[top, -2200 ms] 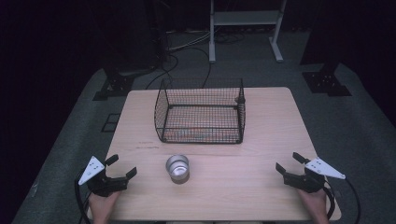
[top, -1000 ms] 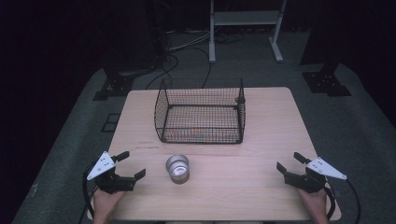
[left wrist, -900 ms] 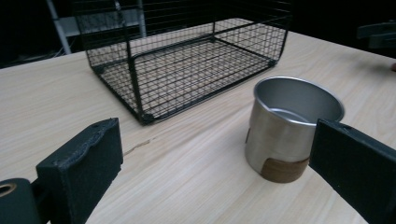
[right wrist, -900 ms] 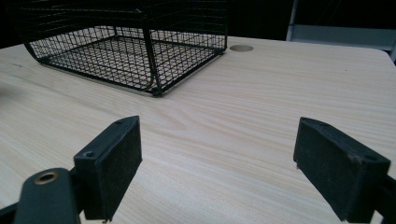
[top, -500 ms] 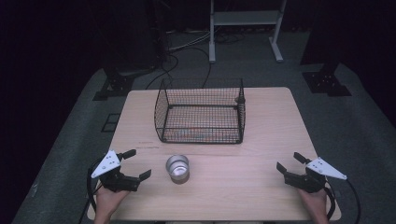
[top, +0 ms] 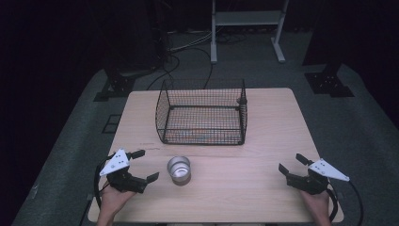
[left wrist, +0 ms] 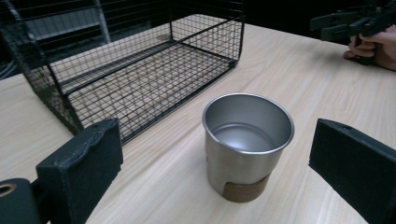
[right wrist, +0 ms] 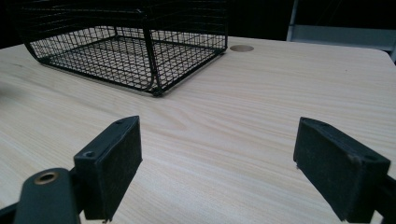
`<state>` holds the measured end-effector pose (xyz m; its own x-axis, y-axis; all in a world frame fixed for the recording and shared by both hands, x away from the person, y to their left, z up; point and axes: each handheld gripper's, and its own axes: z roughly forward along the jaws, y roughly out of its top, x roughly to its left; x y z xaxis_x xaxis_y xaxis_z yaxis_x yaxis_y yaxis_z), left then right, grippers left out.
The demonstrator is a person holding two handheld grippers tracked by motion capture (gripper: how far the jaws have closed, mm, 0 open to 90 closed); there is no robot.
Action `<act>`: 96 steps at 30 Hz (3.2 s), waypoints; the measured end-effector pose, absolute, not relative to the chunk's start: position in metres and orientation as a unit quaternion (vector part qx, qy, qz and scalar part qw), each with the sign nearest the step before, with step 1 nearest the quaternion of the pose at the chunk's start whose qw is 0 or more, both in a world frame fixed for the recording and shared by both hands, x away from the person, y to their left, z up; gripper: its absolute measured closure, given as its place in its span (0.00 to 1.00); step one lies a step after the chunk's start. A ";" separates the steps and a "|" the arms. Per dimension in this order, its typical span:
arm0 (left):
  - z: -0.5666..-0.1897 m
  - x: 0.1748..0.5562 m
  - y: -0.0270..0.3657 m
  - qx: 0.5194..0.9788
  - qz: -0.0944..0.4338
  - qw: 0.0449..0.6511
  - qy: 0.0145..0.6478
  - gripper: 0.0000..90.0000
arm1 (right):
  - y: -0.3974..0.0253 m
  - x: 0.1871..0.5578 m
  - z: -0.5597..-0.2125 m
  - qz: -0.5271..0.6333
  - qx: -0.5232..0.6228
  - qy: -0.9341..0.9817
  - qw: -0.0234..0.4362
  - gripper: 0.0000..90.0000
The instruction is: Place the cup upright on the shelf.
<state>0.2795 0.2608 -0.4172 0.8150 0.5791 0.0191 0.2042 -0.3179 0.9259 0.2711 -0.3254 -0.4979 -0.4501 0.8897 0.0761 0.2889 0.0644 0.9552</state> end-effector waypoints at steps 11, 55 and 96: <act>-0.416 0.283 0.246 0.803 0.162 0.525 0.229 0.01 | -0.325 0.271 -0.498 0.523 0.438 0.673 0.286 0.16; -0.439 0.306 0.205 0.849 0.103 0.473 0.212 0.01 | -0.326 0.271 -0.498 0.526 0.437 0.673 0.283 0.16; -0.458 0.323 0.178 0.879 0.095 0.415 0.215 0.01 | -0.326 0.272 -0.498 0.526 0.437 0.674 0.280 0.16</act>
<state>0.3226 0.1783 -0.4577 0.8897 0.4563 -0.0114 0.2985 -0.5629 0.7708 0.2716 -0.3260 -0.4978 -0.4611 0.8835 0.0823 0.2939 0.0646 0.9537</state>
